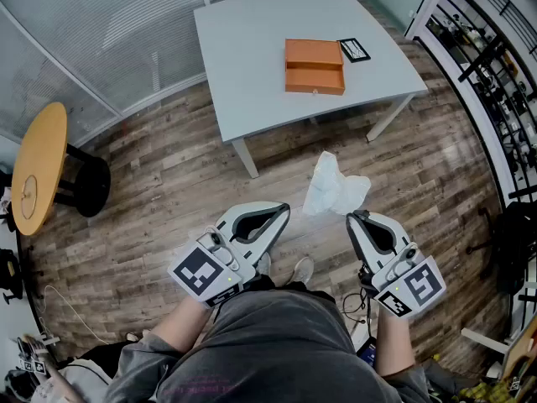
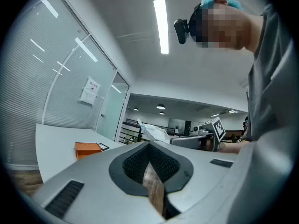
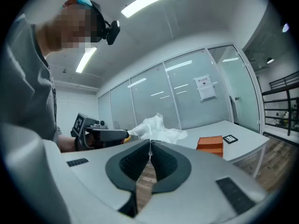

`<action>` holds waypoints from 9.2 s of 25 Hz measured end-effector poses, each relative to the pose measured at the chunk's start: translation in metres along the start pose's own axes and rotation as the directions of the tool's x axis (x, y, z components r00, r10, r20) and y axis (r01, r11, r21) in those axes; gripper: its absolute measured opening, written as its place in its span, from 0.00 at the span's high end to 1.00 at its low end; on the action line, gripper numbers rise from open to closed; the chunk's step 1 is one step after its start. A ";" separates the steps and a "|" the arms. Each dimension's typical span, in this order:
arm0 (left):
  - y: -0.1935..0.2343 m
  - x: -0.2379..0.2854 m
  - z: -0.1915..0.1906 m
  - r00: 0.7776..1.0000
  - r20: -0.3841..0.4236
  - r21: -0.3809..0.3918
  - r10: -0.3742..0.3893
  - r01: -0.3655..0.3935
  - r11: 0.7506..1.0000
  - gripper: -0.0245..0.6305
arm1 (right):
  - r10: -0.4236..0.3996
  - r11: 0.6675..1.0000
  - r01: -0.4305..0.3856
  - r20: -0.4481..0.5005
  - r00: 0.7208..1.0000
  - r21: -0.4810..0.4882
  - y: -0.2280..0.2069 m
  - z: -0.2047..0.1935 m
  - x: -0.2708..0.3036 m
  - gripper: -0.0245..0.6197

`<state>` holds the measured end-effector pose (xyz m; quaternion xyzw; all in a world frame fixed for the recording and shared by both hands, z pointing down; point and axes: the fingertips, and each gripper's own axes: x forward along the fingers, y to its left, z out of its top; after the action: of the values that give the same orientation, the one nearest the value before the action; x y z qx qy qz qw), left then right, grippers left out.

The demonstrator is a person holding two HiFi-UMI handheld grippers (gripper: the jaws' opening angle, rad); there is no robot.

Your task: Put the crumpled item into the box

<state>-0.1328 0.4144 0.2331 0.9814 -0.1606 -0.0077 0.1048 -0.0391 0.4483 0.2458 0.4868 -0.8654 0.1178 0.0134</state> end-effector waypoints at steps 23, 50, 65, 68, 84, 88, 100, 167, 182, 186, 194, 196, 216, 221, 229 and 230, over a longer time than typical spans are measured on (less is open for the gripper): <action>-0.022 0.050 -0.006 0.998 0.000 0.008 0.064 -0.064 0.998 0.94 | 0.062 0.998 -0.062 0.004 0.998 0.017 -0.045 0.003 -0.033 0.95; 0.006 0.098 -0.020 0.995 -0.008 -0.013 0.103 -0.103 0.995 0.94 | 0.072 0.997 -0.072 -0.042 0.997 0.012 -0.106 -0.005 -0.030 0.95; 0.119 0.128 -0.008 0.997 -0.025 -0.041 0.080 -0.081 0.996 0.94 | 0.051 0.999 -0.050 -0.081 0.995 0.008 -0.150 0.007 0.076 0.95; 0.146 0.134 -0.004 0.997 -0.029 -0.050 0.067 -0.069 0.996 0.94 | 0.039 0.999 -0.038 -0.088 0.995 0.013 -0.160 0.012 0.100 0.95; 0.268 0.164 0.009 0.998 -0.052 -0.085 0.022 -0.026 0.996 0.94 | 0.001 0.999 0.005 -0.135 0.991 0.040 -0.210 0.024 0.212 0.95; 0.286 0.164 0.012 0.998 -0.054 -0.089 0.011 -0.016 0.996 0.94 | -0.003 0.999 0.008 -0.136 0.991 0.039 -0.214 0.028 0.233 0.95; 0.335 0.165 0.022 0.999 -0.050 -0.089 -0.012 0.007 0.996 0.94 | -0.024 0.999 0.029 -0.141 0.990 0.033 -0.224 0.037 0.281 0.95; 0.441 0.353 -0.005 0.928 -0.167 -0.123 0.332 -0.354 0.927 0.94 | 0.319 0.944 -0.282 -0.254 0.913 0.172 -0.458 0.022 0.348 0.95; 0.450 0.356 -0.028 0.924 -0.198 -0.144 0.328 -0.359 0.922 0.94 | 0.312 0.946 -0.264 -0.299 0.902 0.189 -0.470 -0.002 0.358 0.95; 0.454 0.354 -0.032 0.929 -0.205 -0.153 0.308 -0.341 0.927 0.94 | 0.296 0.950 -0.246 -0.311 0.903 0.191 -0.468 -0.007 0.363 0.95; 0.473 0.329 -0.042 0.941 -0.217 -0.175 0.260 -0.299 0.938 0.94 | 0.260 0.961 -0.205 -0.350 0.900 0.187 -0.448 -0.026 0.389 0.95; 0.474 0.327 -0.043 0.944 -0.219 -0.180 0.247 -0.288 0.940 0.94 | 0.247 0.964 -0.190 -0.364 0.898 0.186 -0.448 -0.032 0.392 0.95; 0.490 0.291 -0.064 0.950 -0.224 -0.244 0.218 -0.272 0.931 0.94 | 0.190 0.980 -0.126 -0.534 0.824 0.154 -0.445 -0.103 0.409 0.95; 0.490 0.287 -0.069 0.949 -0.226 -0.259 0.219 -0.275 0.926 0.94 | 0.195 0.979 -0.127 -0.567 0.801 0.157 -0.446 -0.119 0.413 0.95; 0.500 0.280 -0.078 0.945 -0.233 -0.273 0.230 -0.291 0.917 0.94 | 0.193 0.981 -0.132 -0.629 0.753 0.142 -0.454 -0.150 0.418 0.95; 0.500 0.280 -0.078 0.944 -0.234 -0.274 0.232 -0.293 0.916 0.94 | 0.192 0.981 -0.132 -0.634 0.749 0.142 -0.456 -0.153 0.418 0.95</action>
<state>-0.0198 -0.1213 0.4189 0.9187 -0.2769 0.0788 0.2704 0.1127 -0.0960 0.5390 0.3399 -0.8407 0.3166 0.2783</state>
